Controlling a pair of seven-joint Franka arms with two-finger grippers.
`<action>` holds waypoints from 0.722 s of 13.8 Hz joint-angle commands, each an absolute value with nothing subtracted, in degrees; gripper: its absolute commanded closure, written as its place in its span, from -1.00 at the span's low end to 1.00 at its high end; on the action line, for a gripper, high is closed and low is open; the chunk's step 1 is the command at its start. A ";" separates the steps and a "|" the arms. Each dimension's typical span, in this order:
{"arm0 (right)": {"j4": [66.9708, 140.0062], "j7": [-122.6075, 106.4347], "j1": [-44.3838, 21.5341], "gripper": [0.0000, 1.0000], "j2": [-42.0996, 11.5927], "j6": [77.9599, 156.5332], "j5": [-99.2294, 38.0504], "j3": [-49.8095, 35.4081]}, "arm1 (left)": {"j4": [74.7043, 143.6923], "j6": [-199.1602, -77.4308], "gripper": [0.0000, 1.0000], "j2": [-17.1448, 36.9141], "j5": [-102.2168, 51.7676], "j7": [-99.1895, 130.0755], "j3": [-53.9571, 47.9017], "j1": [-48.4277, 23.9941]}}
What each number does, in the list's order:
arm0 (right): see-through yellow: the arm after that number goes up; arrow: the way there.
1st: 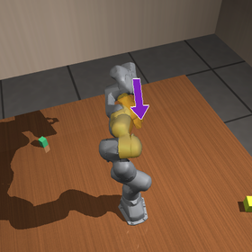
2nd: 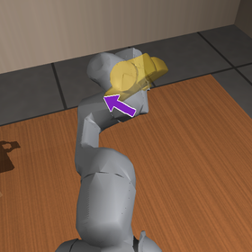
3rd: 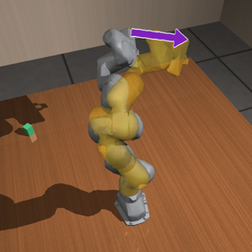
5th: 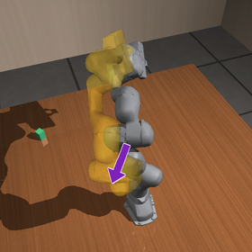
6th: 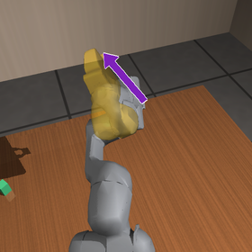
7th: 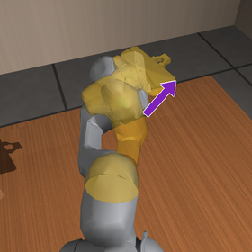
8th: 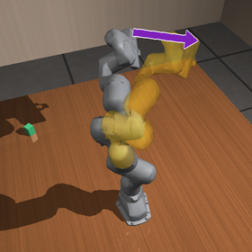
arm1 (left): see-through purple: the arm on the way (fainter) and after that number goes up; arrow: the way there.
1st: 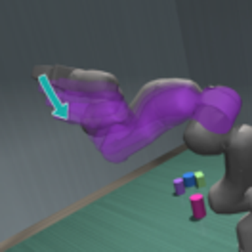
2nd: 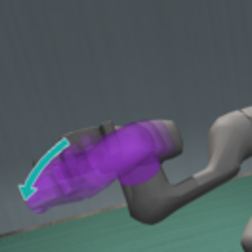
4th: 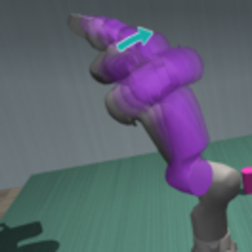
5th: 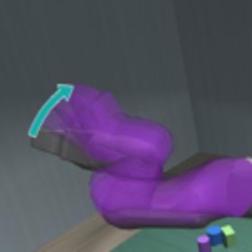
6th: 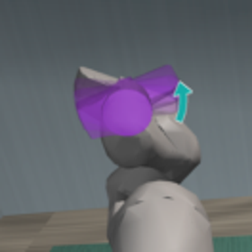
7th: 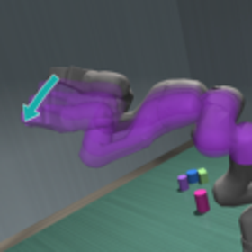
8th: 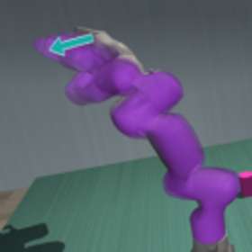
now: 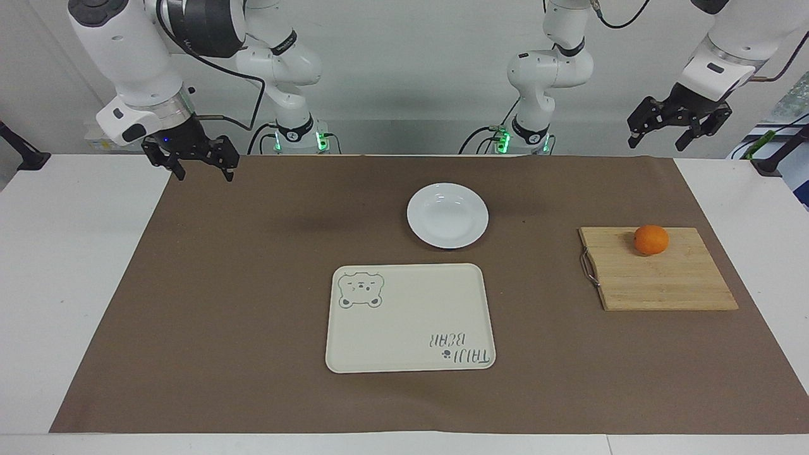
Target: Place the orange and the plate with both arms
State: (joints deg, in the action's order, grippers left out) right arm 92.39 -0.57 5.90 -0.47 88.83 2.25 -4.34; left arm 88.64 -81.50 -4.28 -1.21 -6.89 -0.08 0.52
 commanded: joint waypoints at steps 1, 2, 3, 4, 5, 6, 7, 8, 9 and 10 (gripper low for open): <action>91.76 -0.53 6.68 -1.00 -0.70 88.24 0.88 -4.75 | 90.26 -82.35 -1.00 -5.62 -0.53 -7.03 -0.26 0.88; 91.76 -0.53 6.68 -1.00 -0.70 88.24 0.88 -4.75 | 90.09 -82.53 -1.00 -5.54 -0.53 -7.03 -0.35 0.88; 91.76 -0.53 6.68 -1.00 -0.70 88.24 0.88 -4.75 | 90.09 -82.62 -1.00 -5.45 -0.53 -6.86 -0.26 0.97; 91.76 -0.53 6.68 -1.00 -0.70 88.24 0.88 -4.75 | 90.09 -82.62 -1.00 -5.54 -0.53 -6.86 -0.35 0.97; 91.76 -0.53 6.68 -1.00 -0.70 88.24 0.88 -4.83 | 89.83 -82.70 -1.00 -5.36 -0.53 -6.86 -0.35 0.97; 91.76 -0.53 6.68 -1.00 -0.62 88.24 0.88 -4.75 | 89.74 -82.71 -1.00 -5.27 -0.53 -6.77 -0.35 0.88; 91.76 -0.53 6.68 -1.00 -0.70 88.24 0.88 -4.75 | 89.65 -82.88 -1.00 -5.27 -0.53 -6.68 -0.35 0.88; 91.76 -0.53 6.68 -1.00 -0.70 88.24 0.88 -4.75 | 89.65 -83.05 -1.00 -5.19 -0.61 -6.51 -0.35 0.79; 91.76 -0.53 6.68 -1.00 -0.70 88.24 0.88 -4.75 | 89.65 -83.49 -1.00 -5.19 -0.70 -6.50 -0.35 0.79; 91.76 -0.53 6.68 -1.00 -0.70 88.24 0.88 -4.75 | 89.65 -83.67 -1.00 -5.10 -0.70 -6.50 -0.35 0.70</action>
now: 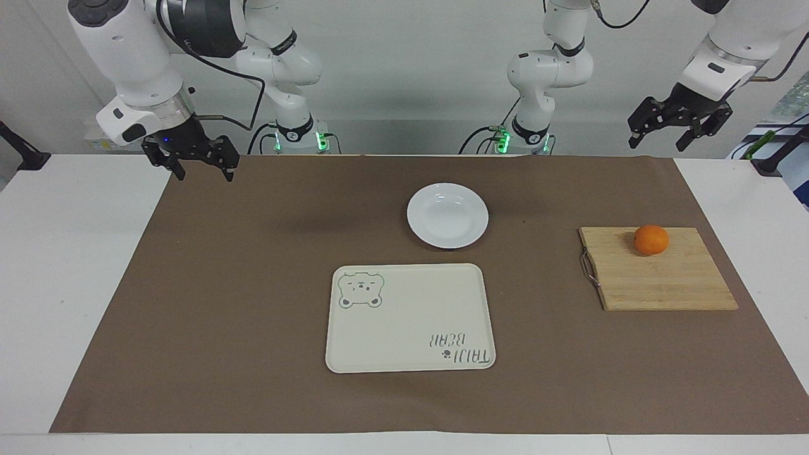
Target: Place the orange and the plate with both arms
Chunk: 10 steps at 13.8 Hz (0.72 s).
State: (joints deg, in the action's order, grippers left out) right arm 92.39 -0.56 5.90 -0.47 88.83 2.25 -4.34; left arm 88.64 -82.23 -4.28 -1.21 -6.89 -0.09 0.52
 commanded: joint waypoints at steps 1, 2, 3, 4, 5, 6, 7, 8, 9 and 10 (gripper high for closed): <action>91.76 -0.53 6.68 -1.00 -0.70 88.24 0.88 -4.75 | 89.56 -84.11 -1.00 -5.01 -0.79 -6.50 -0.35 0.36; 91.76 -0.53 6.68 -1.00 -0.62 88.24 0.88 -4.75 | 89.56 -85.33 -1.00 -4.92 -0.79 -6.59 -0.35 0.09; 91.76 -0.53 6.68 -1.00 -0.70 88.24 0.88 -4.75 | 89.56 -86.30 -1.00 -4.83 -0.79 -6.59 -0.35 0.17; 91.76 -0.53 6.68 -1.00 -0.70 88.16 0.88 -4.75 | 89.56 -86.57 -1.00 -4.83 -0.79 -6.59 -0.35 0.35; 91.76 -0.53 6.68 -1.00 -0.70 88.24 0.88 -4.75 | 89.56 -86.49 -1.00 -4.92 -0.79 -6.59 -0.35 0.53; 91.76 -0.53 6.68 -1.00 -0.70 88.24 0.88 -4.75 | 89.56 -86.40 -1.00 -4.83 -0.79 -6.68 -0.35 0.79; 91.76 -0.53 6.68 -1.00 -0.70 88.24 0.88 -4.75 | 89.56 -86.14 -1.00 -4.92 -0.79 -7.20 -0.35 0.79; 91.76 -0.53 6.68 -1.00 -0.62 88.24 0.88 -4.75 | 89.56 -86.31 -1.00 -4.92 -0.79 -7.12 -0.35 0.88; 91.76 -0.53 6.68 -1.00 -0.70 88.24 0.88 -4.83 | 89.65 -86.13 -1.00 -4.92 -0.79 -7.12 -0.35 0.79; 91.76 -0.53 6.68 -1.00 -0.62 88.24 0.88 -4.75 | 89.65 -85.87 -1.00 -4.92 -0.79 -7.03 -0.35 0.70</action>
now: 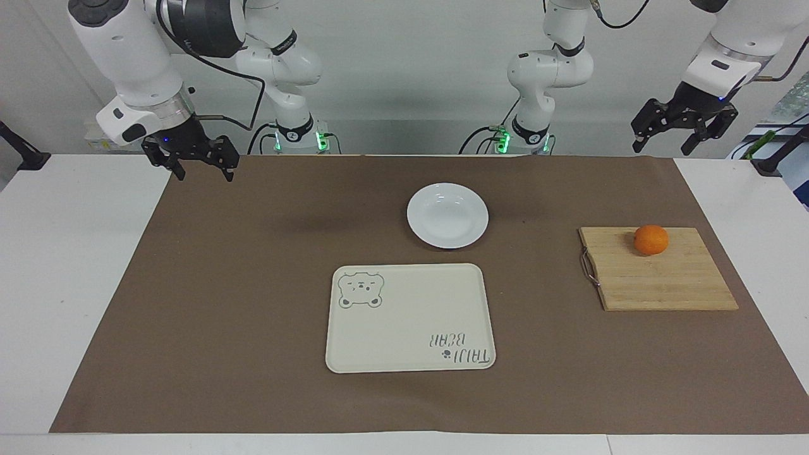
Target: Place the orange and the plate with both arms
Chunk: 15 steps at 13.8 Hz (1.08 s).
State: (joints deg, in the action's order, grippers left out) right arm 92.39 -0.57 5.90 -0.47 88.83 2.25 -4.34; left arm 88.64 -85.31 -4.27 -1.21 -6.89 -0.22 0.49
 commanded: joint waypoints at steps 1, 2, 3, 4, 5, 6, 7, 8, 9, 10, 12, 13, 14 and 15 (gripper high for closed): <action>91.76 -0.53 6.68 -1.00 -0.62 88.24 0.88 -4.75 | 89.65 -85.70 -1.00 -4.92 -0.79 -6.94 -0.35 0.62; 91.76 -0.53 6.68 -1.00 -0.70 88.24 0.88 -4.75 | 89.74 -85.35 -1.00 -5.01 -0.79 -6.86 -0.35 0.44; 91.76 -0.53 6.68 -1.00 -0.70 88.24 0.88 -4.75 | 90.08 -84.47 -1.00 -5.27 -0.79 -6.77 -0.35 0.09; 91.76 -0.53 6.68 -1.00 -0.70 88.24 0.88 -4.75 | 89.74 -84.20 -1.00 -5.19 -0.79 -6.68 -0.35 0.17; 91.76 -0.53 6.68 -1.00 -0.70 88.24 0.88 -4.75 | 89.82 -84.20 -1.00 -5.27 -0.79 -7.03 -0.35 0.35; 91.76 -0.53 6.68 -1.00 -0.70 88.24 0.88 -4.83 | 89.91 -84.20 -1.00 -5.27 -0.79 -6.86 -0.35 0.35; 91.76 -0.53 6.68 -1.00 -0.62 88.24 0.88 -4.83 | 90.09 -83.94 -1.00 -5.36 -0.79 -6.25 -0.35 0.18; 91.76 -0.53 6.68 -1.00 -0.70 88.24 0.88 -4.75 | 90.26 -83.59 -1.00 -5.45 -0.79 -6.24 -0.35 0.18; 91.76 -0.53 6.68 -1.00 -0.70 88.24 0.88 -4.75 | 90.35 -83.58 -1.00 -5.54 -0.79 -6.24 -0.35 0.18; 91.76 -0.53 6.68 -1.00 -0.70 88.24 0.88 -4.75 | 90.79 -83.58 -1.00 -5.71 -0.79 -6.33 -0.35 0.18; 91.76 -0.53 6.68 -1.00 -0.70 88.24 0.88 -4.75 | 92.63 -83.58 -1.00 -6.67 -0.79 -6.33 -0.35 0.35; 91.76 -0.53 6.68 -1.00 -0.70 88.24 0.88 -4.75 | 94.12 -83.93 -1.00 -7.38 -0.79 -6.50 -0.35 0.61; 91.76 -0.53 6.68 -1.00 -0.70 88.24 0.88 -4.83 | 94.65 -83.76 -1.00 -7.56 -0.79 -6.59 -0.35 0.88; 91.76 -0.53 6.68 -1.00 -0.70 88.24 0.88 -4.75 | 95.70 -83.93 -1.00 -7.65 -0.79 -6.59 -0.35 0.97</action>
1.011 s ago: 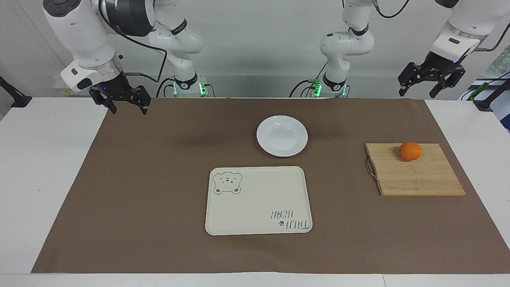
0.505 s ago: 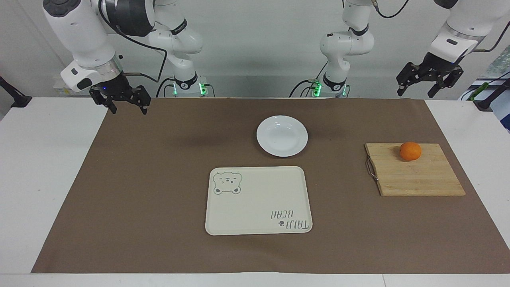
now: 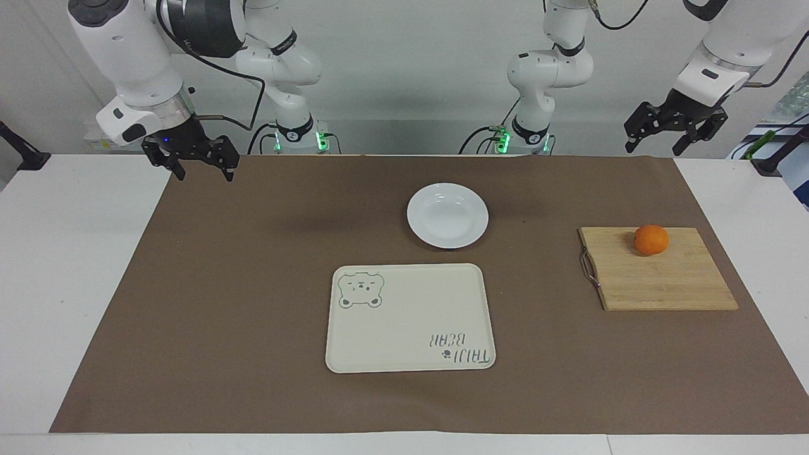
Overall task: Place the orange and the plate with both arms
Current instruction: 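Move the left gripper onto the orange on the cutting board and close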
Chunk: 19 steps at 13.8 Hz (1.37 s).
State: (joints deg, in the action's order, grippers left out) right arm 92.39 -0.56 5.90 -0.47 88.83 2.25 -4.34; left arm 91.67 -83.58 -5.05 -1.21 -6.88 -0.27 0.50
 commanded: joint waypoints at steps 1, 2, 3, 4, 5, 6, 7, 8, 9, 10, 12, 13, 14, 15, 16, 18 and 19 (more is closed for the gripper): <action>91.76 -0.53 6.68 -1.00 -0.70 88.24 0.88 -4.75 | 96.32 -84.20 -1.00 -7.73 -0.79 -6.59 -0.26 0.97; 91.76 -0.53 6.68 -1.00 -0.70 88.24 0.88 -4.75 | 96.42 -84.37 -1.00 -7.73 -0.79 -6.50 -0.26 0.97; 91.76 -0.53 6.68 -1.00 -0.70 88.24 0.88 -4.75 | 96.94 -84.81 -1.00 -7.65 -0.79 -6.50 -0.26 0.97; 91.76 -0.53 6.68 -1.00 -0.62 88.24 0.88 -4.75 | 98.25 -85.77 -1.00 -7.56 -0.79 -6.50 -0.26 0.97; 91.76 -0.53 6.68 -1.00 -0.70 88.24 0.88 -4.75 | 100.35 -87.61 -1.00 -7.73 -0.79 -6.59 -0.26 0.97; 91.76 -0.53 6.68 -1.00 -0.70 88.16 0.88 -4.75 | 101.76 -89.19 -1.00 -7.73 -0.79 -6.94 -0.26 0.97; 91.76 -0.53 6.68 -1.00 -0.70 88.24 0.88 -4.83 | 102.21 -89.73 -1.00 -7.65 -0.79 -7.03 -0.26 1.58; 91.76 -0.53 6.68 -1.00 -0.62 88.24 0.88 -4.75 | 103.00 -90.52 -1.00 -7.47 -0.79 -7.12 -0.26 2.54; 91.76 -0.53 6.68 -1.00 -0.70 88.24 0.88 -4.75 | 104.31 -91.83 -1.00 -7.56 -0.79 -7.21 -0.26 2.81; 91.76 -0.53 6.68 -1.00 -0.70 88.24 0.88 -4.75 | 105.72 -93.24 -1.00 -7.65 -0.70 -7.21 -0.26 3.16; 91.76 -0.53 6.68 -1.00 -0.70 88.24 0.88 -4.75 | 107.22 -94.83 -1.00 -7.56 -0.70 -7.29 -0.26 4.30; 91.76 -0.53 6.68 -1.00 -0.70 88.24 0.88 -4.75 | 108.44 -96.40 -1.00 -7.56 -0.44 -7.29 -0.26 4.83; 91.76 -0.53 6.68 -1.00 -0.70 88.16 0.88 -4.83 | 110.20 -98.42 -1.00 -7.65 -0.44 -7.82 -0.26 6.40; 91.76 -0.53 6.68 -1.00 -0.70 88.15 0.88 -4.75 | 111.69 -100.00 -1.00 -7.73 -0.44 -9.21 -0.26 7.02; 91.76 -0.53 6.68 -1.00 -0.70 88.24 0.88 -4.75 | 112.40 -100.80 -1.00 -7.73 -0.44 -9.58 -0.26 7.12; 91.76 -0.53 6.68 -1.00 -0.62 88.24 0.88 -4.75 | 114.07 -102.29 -1.00 -7.30 -0.44 -9.67 -0.26 8.78; 91.76 -0.53 6.68 -1.00 -0.70 88.24 0.88 -4.83 | 116.69 -105.18 -1.00 -7.56 -0.44 -9.84 -0.26 9.14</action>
